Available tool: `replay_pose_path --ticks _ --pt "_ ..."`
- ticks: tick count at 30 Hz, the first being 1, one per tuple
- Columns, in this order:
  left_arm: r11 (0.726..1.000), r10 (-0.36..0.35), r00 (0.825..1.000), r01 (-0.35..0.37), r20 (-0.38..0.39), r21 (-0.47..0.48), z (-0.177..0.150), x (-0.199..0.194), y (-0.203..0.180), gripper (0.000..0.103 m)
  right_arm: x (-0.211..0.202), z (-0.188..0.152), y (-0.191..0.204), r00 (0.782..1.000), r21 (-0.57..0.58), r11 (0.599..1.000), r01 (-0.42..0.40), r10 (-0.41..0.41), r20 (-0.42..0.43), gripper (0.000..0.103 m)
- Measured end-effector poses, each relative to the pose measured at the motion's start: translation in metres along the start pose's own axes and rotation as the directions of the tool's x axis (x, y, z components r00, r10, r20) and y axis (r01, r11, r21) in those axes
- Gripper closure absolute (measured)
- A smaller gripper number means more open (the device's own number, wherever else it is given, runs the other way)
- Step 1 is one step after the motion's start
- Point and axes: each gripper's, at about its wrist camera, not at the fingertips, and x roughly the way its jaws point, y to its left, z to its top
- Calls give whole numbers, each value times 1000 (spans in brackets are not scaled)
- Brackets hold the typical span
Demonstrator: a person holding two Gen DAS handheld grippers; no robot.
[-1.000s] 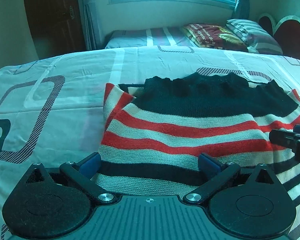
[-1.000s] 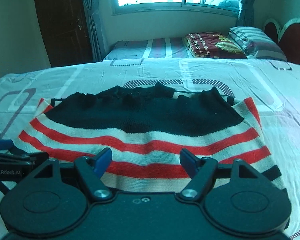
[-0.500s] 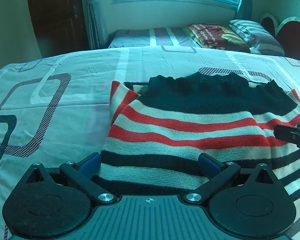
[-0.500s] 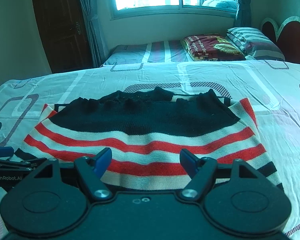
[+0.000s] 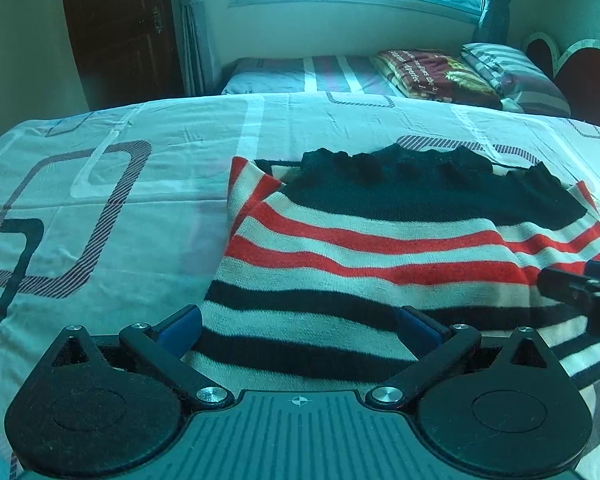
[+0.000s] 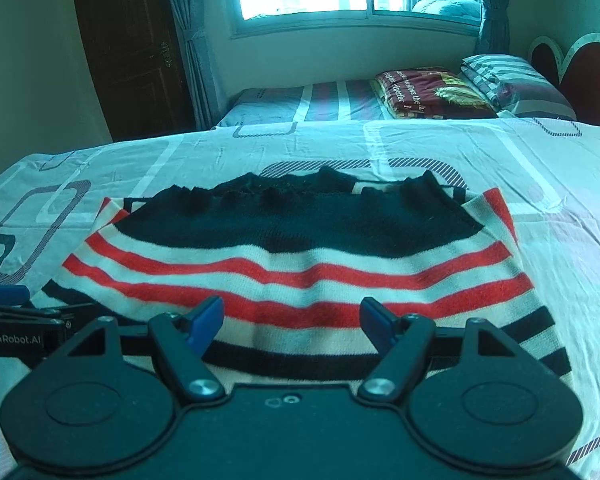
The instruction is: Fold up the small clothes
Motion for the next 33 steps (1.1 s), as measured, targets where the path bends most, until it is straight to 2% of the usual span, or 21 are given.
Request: replay_pose_path --ticks 7,11,13,17,23,24,27,29,32,33 --pt "992 -85 996 81 -40 -99 -24 -22 11 1 -5 -4 0 1000 -21 1000 -6 6 4 29" --pt "973 -133 989 117 -69 -199 -39 -28 19 1 -5 -4 -2 1000 -12 1000 -8 9 10 34" --pt "958 -168 982 141 -92 -249 -46 -25 21 1 -4 -5 -2 1000 -1 1000 -18 18 7 52" --pt "943 -190 977 155 -95 -295 -51 -17 21 1 -5 -4 3 999 -13 999 -42 42 17 58" --pt "914 -221 973 180 -73 -364 -45 -6 20 1 1 4 6 999 -12 999 -47 48 18 54" --pt "907 -227 971 183 -74 -379 -44 -1 20 1 3 5 6 999 -8 999 -49 49 16 50" --pt "876 -251 966 198 -64 -440 -44 11 24 1 6 4 6 999 -10 999 -48 48 12 49" --pt "855 -258 965 209 -39 -474 -45 17 26 1 7 5 7 999 -18 999 -46 46 18 50" --pt "840 -256 967 220 -3 -495 -44 24 26 2 8 17 8 998 -44 999 -21 24 51 55" --pt "834 -252 968 221 7 -505 -43 26 27 6 10 21 7 998 -46 999 -12 15 60 58"
